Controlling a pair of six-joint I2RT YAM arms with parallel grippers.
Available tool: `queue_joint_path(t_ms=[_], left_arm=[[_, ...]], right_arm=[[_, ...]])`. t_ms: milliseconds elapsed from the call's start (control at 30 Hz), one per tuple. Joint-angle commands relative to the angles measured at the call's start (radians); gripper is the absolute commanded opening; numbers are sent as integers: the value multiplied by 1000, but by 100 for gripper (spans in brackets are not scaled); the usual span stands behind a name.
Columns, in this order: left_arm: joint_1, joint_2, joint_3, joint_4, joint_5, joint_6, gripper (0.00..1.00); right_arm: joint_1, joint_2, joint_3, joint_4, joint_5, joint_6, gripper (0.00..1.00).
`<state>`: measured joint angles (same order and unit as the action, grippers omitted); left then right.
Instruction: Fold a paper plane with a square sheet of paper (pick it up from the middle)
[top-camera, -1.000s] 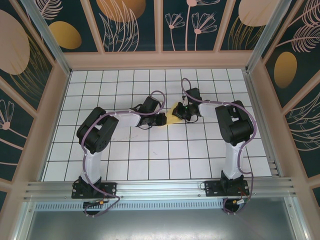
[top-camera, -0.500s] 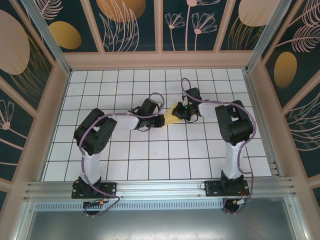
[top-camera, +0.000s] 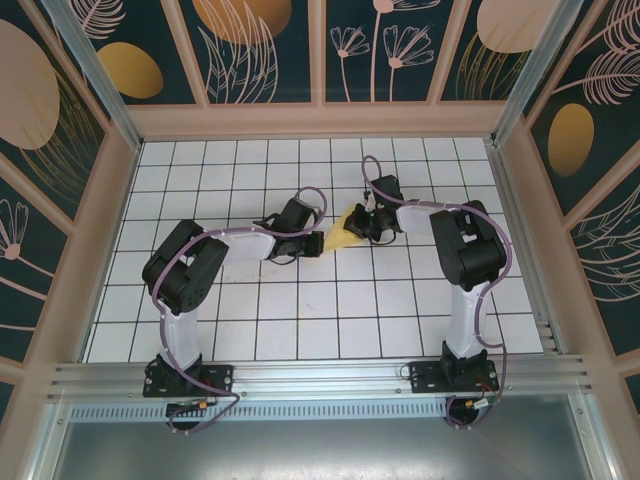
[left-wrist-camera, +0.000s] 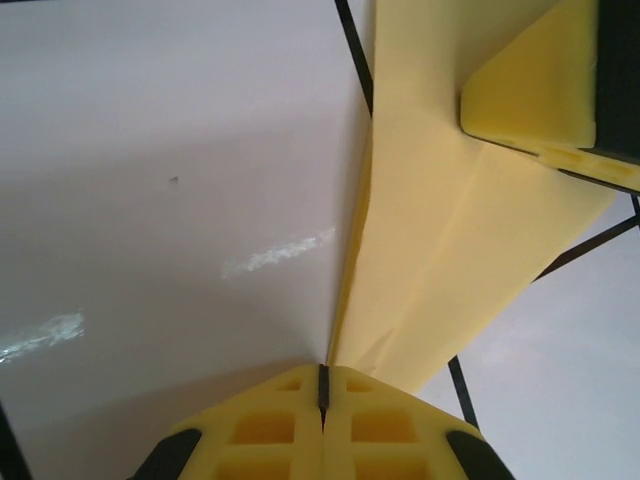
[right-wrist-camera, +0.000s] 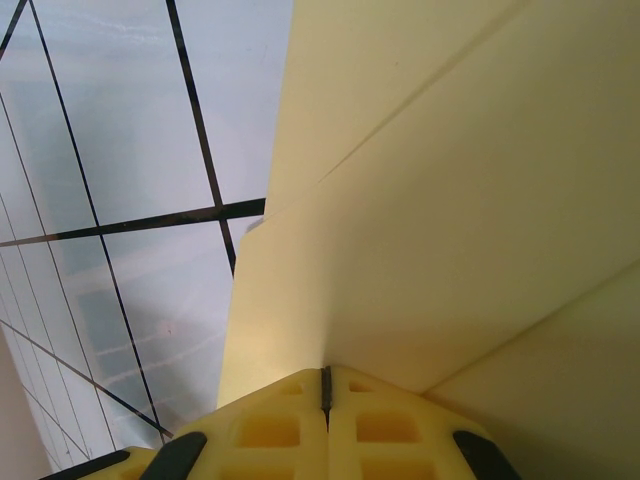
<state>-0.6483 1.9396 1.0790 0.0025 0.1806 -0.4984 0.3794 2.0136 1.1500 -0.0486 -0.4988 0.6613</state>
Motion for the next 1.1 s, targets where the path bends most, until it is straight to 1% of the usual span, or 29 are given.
queue_joint_path(t_ms=[0, 233, 333, 433, 533, 800, 1067], left_arm=[[5, -47, 6, -89, -51, -11, 7], [4, -119, -16, 111, 22, -176, 12], [5, -118, -38, 184, 85, -252, 13], [5, -93, -44, 221, 149, -305, 13], [5, -74, -64, 239, 175, -337, 11], [5, -22, -66, 174, 161, -339, 6], [6, 16, -44, 117, 100, -318, 4]], right_arm=[[-3, 93, -29, -100, 111, 0, 1], [-5, 101, -32, -96, 108, 4, 0], [-5, 101, -32, -97, 106, 4, 1], [-7, 101, -34, -96, 106, 4, 1], [-9, 103, -35, -97, 106, 6, 1], [-13, 102, -33, -99, 105, 8, 1], [-13, 103, -29, -102, 106, 8, 1]])
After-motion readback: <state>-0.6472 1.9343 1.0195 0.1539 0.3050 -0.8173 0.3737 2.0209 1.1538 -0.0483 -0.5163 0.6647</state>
